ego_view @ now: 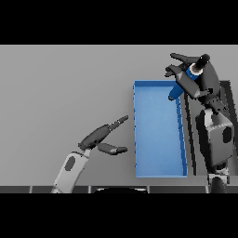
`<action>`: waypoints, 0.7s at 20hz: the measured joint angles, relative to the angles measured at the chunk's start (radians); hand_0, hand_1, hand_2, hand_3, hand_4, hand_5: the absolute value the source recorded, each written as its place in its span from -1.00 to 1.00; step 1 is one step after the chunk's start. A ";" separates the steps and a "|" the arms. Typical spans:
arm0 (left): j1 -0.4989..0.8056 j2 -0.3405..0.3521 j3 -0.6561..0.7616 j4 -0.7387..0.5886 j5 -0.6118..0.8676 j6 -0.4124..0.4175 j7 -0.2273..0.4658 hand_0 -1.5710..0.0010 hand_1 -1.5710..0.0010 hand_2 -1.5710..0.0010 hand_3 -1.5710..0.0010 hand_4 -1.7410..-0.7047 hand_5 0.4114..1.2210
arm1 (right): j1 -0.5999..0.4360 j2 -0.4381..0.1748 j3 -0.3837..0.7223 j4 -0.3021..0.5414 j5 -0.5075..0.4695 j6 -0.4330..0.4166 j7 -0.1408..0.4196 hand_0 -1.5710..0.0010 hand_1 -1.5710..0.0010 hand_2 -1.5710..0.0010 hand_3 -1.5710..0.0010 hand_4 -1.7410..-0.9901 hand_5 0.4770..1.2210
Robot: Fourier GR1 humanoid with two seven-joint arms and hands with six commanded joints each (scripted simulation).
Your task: Pick up the blue pipe and place it into the blue bin.
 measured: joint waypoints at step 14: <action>0.035 -0.009 -0.017 -0.032 0.019 -0.002 0.010 1.00 1.00 1.00 1.00 0.65 -0.98 | 0.598 -0.156 0.230 -0.154 -0.020 -0.355 0.000 -1.00 -1.00 -1.00 -0.94 -1.00 1.00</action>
